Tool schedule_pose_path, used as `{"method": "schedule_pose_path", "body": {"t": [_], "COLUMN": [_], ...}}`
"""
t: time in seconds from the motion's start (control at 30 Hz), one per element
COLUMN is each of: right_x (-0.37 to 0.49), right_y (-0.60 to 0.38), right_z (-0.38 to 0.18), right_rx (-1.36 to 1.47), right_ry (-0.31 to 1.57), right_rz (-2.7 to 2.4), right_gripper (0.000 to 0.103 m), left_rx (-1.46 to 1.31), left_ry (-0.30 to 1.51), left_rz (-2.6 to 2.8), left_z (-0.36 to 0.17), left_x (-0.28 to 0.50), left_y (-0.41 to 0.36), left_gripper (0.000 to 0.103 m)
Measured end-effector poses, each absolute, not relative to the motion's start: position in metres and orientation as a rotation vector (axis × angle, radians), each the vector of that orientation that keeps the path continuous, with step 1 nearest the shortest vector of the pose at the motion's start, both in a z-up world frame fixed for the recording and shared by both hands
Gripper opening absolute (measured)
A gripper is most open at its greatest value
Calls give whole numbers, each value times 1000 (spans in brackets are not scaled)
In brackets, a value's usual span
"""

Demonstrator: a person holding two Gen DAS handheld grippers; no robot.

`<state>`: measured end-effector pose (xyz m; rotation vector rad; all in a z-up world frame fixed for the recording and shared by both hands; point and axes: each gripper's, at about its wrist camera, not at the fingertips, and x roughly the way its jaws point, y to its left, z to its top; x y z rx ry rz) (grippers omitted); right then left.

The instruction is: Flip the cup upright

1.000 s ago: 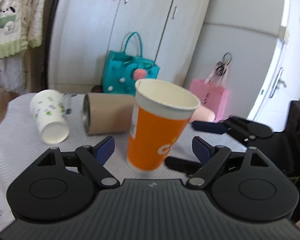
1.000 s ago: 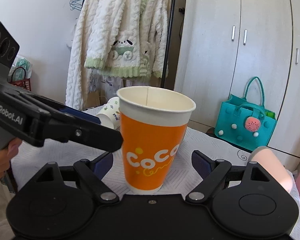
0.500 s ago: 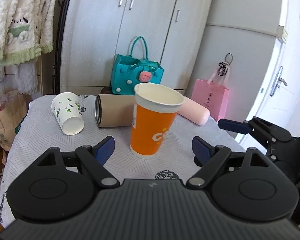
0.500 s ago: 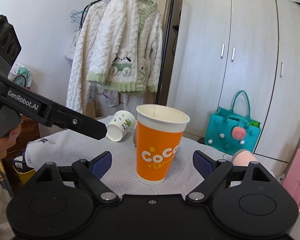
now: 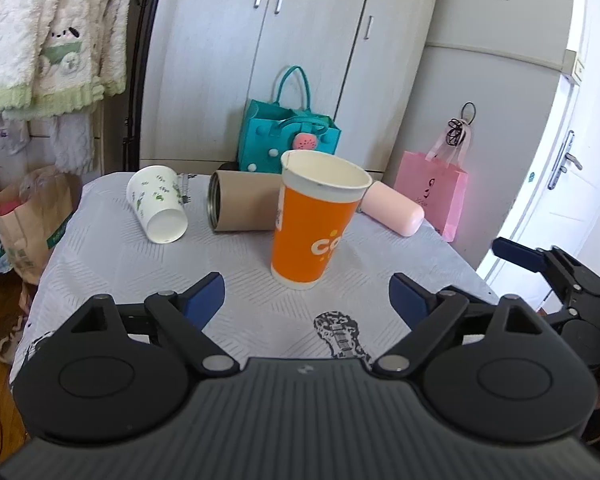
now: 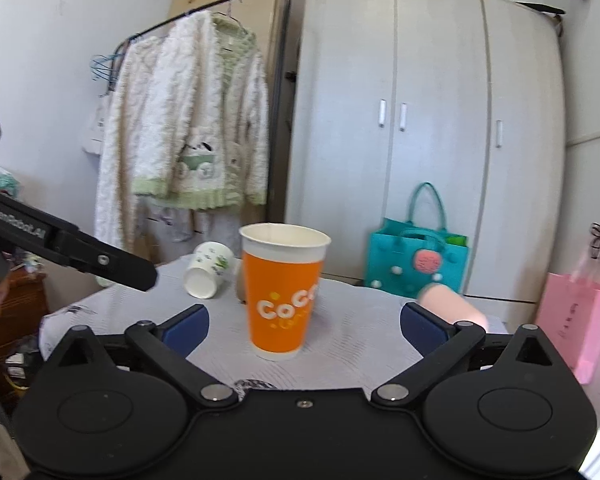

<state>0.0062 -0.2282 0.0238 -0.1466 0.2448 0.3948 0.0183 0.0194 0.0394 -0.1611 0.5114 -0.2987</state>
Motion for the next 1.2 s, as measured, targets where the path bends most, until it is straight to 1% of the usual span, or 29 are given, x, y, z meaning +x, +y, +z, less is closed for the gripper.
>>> {"method": "schedule_pose_path", "body": {"t": [0.17,0.23,0.77,0.97,1.2], "right_x": [2,-1,-14,-12,-12], "right_y": [-228,-227,-213,-216,-217], "right_z": [22,21,18,13,12], "right_rx": [-114,-106,-133,-76,-49], "right_ry": [267,275,289,308,322], "right_rz": [297,281,184,168,134], "right_gripper": [103,103,103,103,103], "left_rx": [-163,-155,-65,-100,-60], "left_ry": [511,505,438,419,387], "left_rz": [-257,-231,-59,-45,1], "left_z": [34,31,21,19,16], "left_x": [16,15,-6,-13,-16], "left_y": [21,20,15,18,14], "left_gripper": [102,103,103,103,103]}}
